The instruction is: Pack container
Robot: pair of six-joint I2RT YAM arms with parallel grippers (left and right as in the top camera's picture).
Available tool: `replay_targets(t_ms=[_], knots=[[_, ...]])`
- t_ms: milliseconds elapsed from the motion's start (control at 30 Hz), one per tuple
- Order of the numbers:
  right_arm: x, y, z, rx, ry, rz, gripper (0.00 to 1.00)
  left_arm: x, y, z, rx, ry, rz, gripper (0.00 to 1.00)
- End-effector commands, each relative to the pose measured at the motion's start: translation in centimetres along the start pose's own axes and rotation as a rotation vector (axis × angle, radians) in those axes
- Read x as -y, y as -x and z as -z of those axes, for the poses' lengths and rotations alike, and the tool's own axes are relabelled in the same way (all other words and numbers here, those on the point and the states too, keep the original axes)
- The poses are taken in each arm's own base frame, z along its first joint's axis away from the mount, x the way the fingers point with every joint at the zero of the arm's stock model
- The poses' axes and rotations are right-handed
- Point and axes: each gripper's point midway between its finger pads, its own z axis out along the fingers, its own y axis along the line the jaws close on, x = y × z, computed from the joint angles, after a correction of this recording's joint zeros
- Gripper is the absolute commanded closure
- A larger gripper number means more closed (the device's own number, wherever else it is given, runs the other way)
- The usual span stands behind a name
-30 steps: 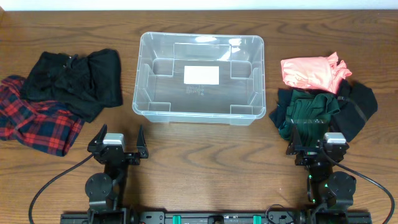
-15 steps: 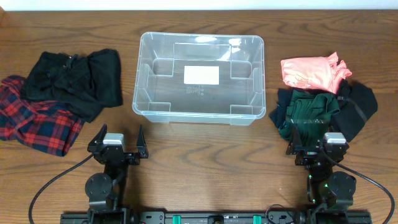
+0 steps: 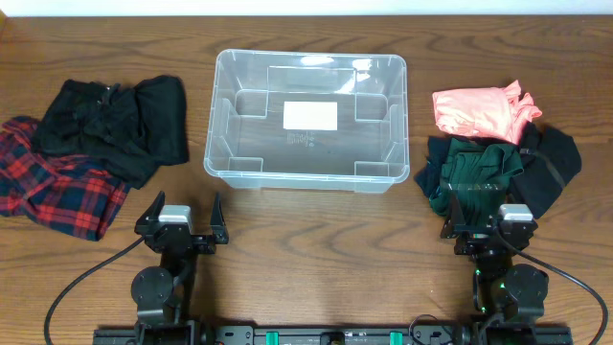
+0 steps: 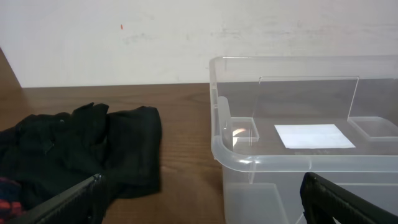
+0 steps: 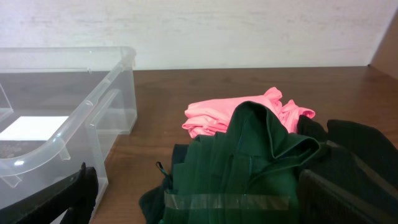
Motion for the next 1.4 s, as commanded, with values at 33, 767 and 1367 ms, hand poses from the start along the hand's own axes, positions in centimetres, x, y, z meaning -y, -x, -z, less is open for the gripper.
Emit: replay_targets(t_ms=[33,767,1367], knots=[[0.4,-0.1,0.0,0.000,-0.017,-0.004,0.01,-0.1,-1.6,-0.1,-0.048,0.001,0.014,0.02],[0.4,-0.1,0.0,0.000,-0.017,-0.004,0.01,0.2,-0.2,-0.1,0.006,-0.014,-0.003,0.02],[0.4,-0.1,0.0,0.000,-0.018,-0.004,0.01,-1.6,14.2,-7.7,-0.375,0.006,0.018,0.02]])
